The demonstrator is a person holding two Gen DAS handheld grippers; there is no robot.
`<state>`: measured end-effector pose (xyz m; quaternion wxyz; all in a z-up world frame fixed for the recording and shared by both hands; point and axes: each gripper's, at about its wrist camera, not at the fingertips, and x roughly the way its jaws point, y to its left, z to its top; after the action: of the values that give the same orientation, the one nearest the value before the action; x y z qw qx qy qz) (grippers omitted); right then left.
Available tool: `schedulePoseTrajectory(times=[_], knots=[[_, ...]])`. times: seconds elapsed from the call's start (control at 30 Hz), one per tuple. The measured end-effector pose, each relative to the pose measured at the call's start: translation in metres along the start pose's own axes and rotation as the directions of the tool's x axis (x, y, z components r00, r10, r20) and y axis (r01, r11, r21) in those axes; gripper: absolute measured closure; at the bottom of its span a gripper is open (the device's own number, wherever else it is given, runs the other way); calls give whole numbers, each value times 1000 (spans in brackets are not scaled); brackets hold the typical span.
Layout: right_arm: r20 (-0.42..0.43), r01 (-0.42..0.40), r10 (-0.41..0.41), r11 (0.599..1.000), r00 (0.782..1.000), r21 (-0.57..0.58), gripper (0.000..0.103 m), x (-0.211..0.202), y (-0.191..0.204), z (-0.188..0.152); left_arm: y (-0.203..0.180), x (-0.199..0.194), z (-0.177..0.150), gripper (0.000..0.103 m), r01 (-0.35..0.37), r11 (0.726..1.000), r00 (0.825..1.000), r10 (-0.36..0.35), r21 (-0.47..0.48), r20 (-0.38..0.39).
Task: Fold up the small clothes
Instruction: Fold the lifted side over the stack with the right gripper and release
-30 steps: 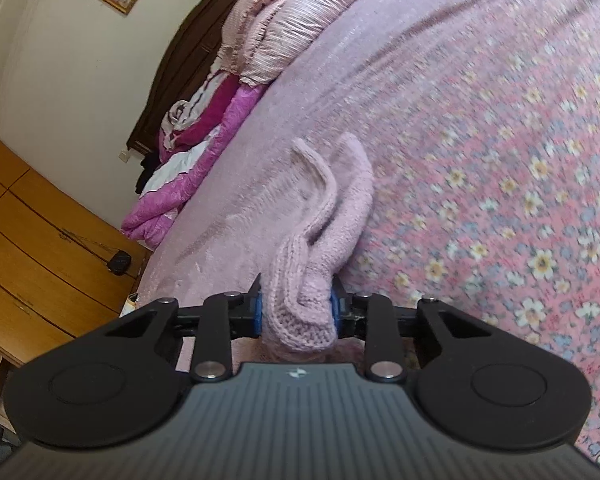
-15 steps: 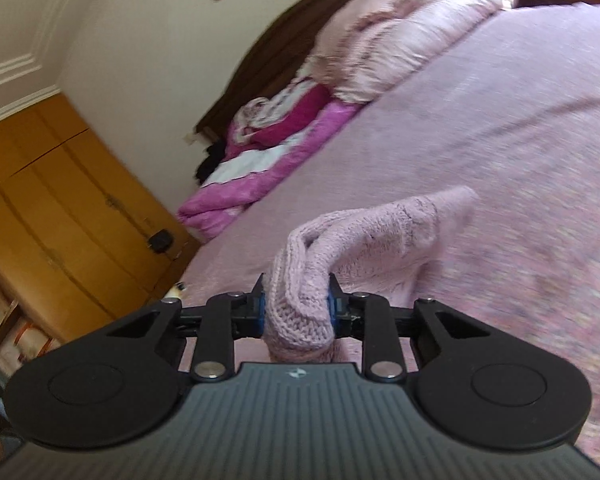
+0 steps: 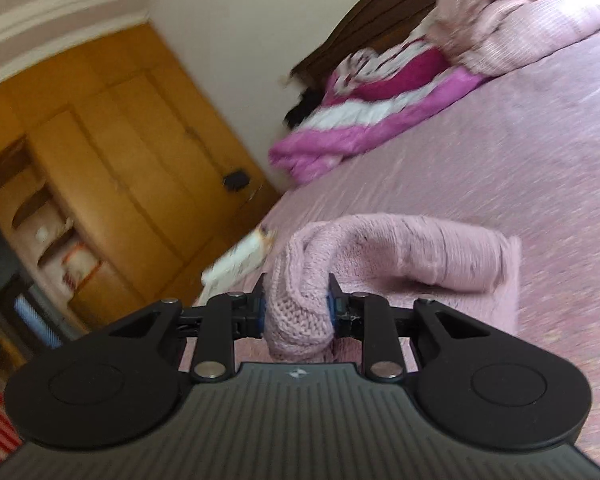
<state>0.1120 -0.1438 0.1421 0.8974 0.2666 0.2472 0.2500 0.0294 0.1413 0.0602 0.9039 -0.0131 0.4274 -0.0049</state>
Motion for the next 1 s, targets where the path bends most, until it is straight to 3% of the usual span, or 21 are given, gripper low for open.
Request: schedulePoseTrajectory(times=[0.13, 0.27, 0.37, 0.43, 0.5, 0.7, 0.87, 1.0], knots=[[-142, -19, 6, 996, 990, -87, 74, 44, 25, -24, 11, 0, -2, 22, -9, 1000, 1000, 9, -15, 4], [-267, 2, -42, 989, 963, -147, 73, 84, 41, -57, 20, 2, -3, 22, -3, 999, 1000, 3, -35, 9], [-314, 30, -84, 985, 946, -172, 68, 103, 48, -78, 22, 3, -3, 21, 2, 999, 1000, -2, -37, 11], [-306, 28, -77, 987, 949, -160, 52, 103, 49, -84, 22, 3, -1, 22, 7, 999, 1000, -7, -34, 19], [-303, 1, -41, 991, 952, -131, 44, 99, 51, -85, 22, 3, 3, 22, 14, 999, 1000, -13, -35, 27], [-280, -26, -4, 994, 960, -104, 42, 66, 51, -81, 12, 6, 20, 21, 67, 997, 996, -64, -41, 68], [-204, 38, -60, 993, 977, -109, 37, 26, 42, -69, -5, 18, 40, 22, 149, 988, 985, -144, -40, 100], [-138, 136, -156, 980, 978, -145, 35, 0, 30, -61, -21, 32, 54, 22, 197, 980, 975, -192, -30, 110]])
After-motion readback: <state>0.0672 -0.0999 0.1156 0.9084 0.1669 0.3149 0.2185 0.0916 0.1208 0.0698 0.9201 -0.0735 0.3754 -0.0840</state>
